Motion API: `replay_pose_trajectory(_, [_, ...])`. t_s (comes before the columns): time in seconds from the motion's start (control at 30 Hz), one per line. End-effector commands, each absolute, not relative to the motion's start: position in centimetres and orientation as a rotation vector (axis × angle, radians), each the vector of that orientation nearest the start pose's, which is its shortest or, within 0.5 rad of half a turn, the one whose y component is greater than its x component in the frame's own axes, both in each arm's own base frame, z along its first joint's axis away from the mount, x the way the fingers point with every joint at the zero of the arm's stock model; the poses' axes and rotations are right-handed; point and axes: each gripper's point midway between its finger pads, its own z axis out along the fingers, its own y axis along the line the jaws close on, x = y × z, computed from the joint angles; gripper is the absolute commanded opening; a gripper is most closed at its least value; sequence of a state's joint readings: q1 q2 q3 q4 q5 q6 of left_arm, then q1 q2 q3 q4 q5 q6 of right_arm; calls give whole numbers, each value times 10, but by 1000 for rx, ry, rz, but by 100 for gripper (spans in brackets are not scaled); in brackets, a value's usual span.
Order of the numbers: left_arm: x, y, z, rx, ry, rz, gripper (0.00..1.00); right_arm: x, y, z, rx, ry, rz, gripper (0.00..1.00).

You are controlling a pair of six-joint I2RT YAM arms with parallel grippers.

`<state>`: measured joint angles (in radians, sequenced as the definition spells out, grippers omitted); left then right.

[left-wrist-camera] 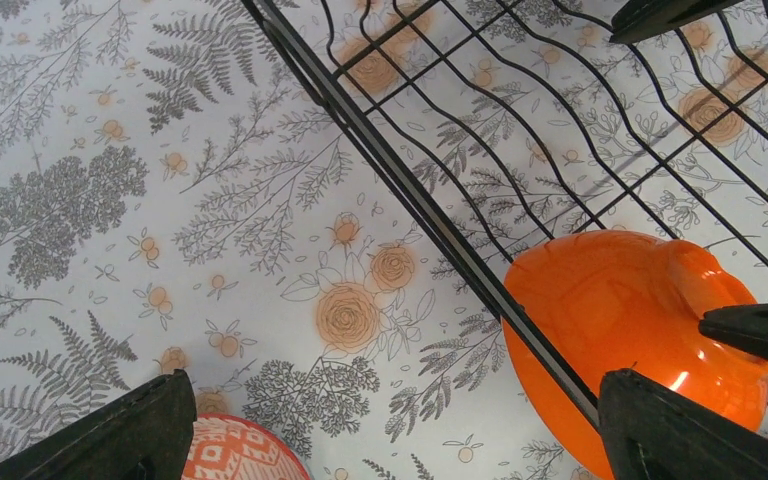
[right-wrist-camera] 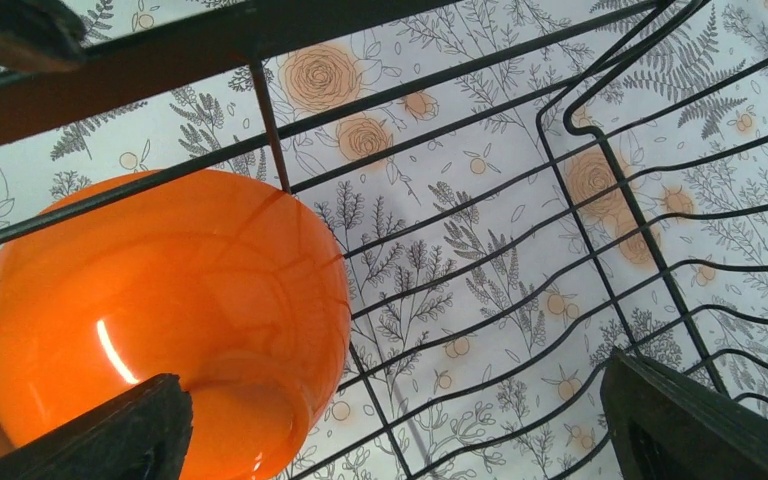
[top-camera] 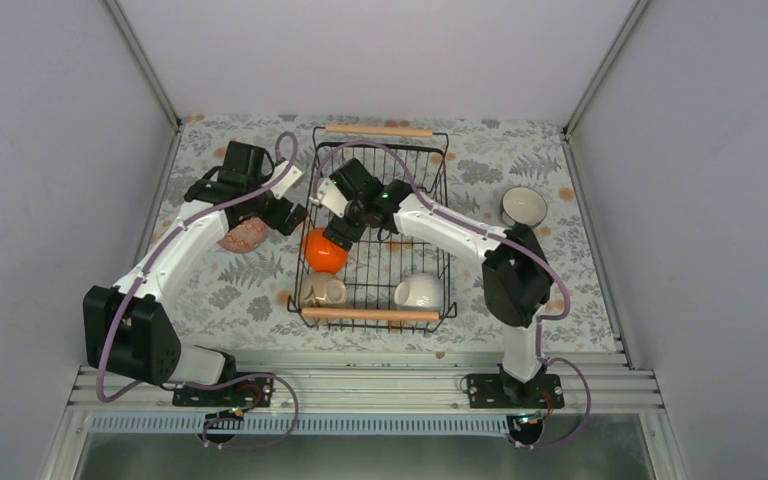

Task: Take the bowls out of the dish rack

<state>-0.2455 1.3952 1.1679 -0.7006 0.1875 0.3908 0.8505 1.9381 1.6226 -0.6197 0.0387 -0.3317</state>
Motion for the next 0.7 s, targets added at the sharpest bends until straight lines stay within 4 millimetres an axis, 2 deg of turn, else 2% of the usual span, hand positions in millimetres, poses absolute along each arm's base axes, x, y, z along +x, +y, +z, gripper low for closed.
replay_pose_trajectory(0.0, [354, -121, 187, 819, 2317, -159, 100, 349, 395, 147, -1338, 2075, 200, 100])
replay_pose_trajectory(0.07, [354, -121, 184, 815, 2325, -157, 100, 346, 398, 148, -1343, 2079, 230, 100])
replay_pose_trajectory(0.27, [356, -119, 176, 808, 2352, -145, 100, 343, 399, 132, -1359, 2111, 249, 100])
replay_pose_trajectory(0.47, [355, -120, 173, 812, 2359, -148, 100, 338, 401, 137, -1368, 2111, 286, 100])
replay_pose_trajectory(0.67, [352, -121, 169, 815, 2372, -158, 100, 332, 394, 128, -1391, 2140, 272, 100])
